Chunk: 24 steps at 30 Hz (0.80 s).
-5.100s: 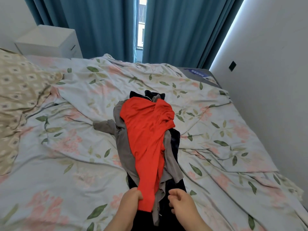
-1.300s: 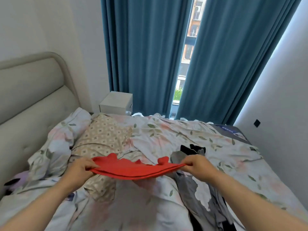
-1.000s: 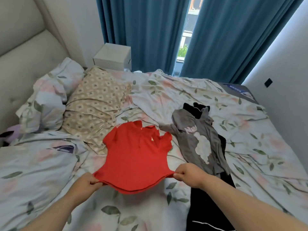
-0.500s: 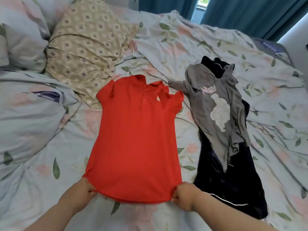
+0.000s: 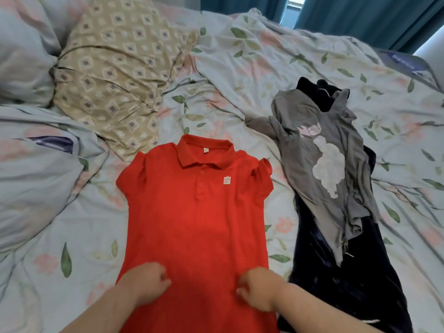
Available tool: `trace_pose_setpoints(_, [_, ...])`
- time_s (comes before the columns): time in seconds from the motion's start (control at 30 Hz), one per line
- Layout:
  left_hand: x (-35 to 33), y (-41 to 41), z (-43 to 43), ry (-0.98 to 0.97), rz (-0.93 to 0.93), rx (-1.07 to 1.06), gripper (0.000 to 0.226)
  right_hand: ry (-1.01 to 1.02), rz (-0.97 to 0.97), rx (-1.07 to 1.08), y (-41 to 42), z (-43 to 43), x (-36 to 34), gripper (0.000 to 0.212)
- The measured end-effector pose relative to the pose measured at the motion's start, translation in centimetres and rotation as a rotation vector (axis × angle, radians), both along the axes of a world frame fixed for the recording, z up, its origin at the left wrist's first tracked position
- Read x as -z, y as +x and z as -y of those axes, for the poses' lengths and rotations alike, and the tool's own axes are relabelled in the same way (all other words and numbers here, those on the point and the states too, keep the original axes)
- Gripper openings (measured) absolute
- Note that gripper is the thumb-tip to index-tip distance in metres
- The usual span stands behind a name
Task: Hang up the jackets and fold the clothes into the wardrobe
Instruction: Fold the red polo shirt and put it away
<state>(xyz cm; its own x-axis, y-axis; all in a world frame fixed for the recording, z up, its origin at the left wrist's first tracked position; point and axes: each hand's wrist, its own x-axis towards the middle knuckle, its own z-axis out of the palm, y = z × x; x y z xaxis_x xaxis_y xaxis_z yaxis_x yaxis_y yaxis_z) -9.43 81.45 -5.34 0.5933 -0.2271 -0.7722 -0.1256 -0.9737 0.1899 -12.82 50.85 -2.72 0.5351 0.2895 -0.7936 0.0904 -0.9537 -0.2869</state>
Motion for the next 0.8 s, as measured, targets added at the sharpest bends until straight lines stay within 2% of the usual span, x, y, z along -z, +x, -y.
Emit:
trace_pose_setpoints(0.07, [0.4,3.6,1.7,-0.119,0.305,0.006,0.035,0.035,0.265,0.013,4.2,0.1,1.3,0.038])
trace_pose_setpoints(0.17, [2.3,8.9,3.5,-0.138,0.565,-0.029,0.073,0.008,0.542,0.022,9.6,0.6,4.2,0.062])
trace_pose_setpoints(0.27, [4.6,12.4,4.7,-0.085,0.643,0.013,0.096,-0.084,0.653,0.021,13.7,1.0,6.9,0.075])
trace_pose_setpoints(0.37, [7.6,14.6,4.2,-0.007,0.635,-0.015,0.102,-0.154,0.694,0.094,16.1,1.9,9.5,0.082])
trace_pose_setpoints(0.53, [10.3,14.1,4.8,-0.011,0.712,-0.085,0.094,-0.127,0.813,0.207,15.3,2.5,13.2,0.08])
trace_pose_setpoints(0.6, [10.4,14.9,6.5,-0.106,0.779,-0.11,0.088,-0.088,0.858,0.216,15.3,2.6,14.0,0.077])
trace_pose_setpoints(0.7, [9.5,18.3,10.9,-0.32,0.833,0.022,0.071,-0.035,0.936,0.211,15.5,3.0,14.5,0.075])
trace_pose_setpoints(0.8, [8.0,22.1,16.9,-0.311,0.903,0.022,0.058,0.024,1.0,0.228,15.4,3.2,15.0,0.072])
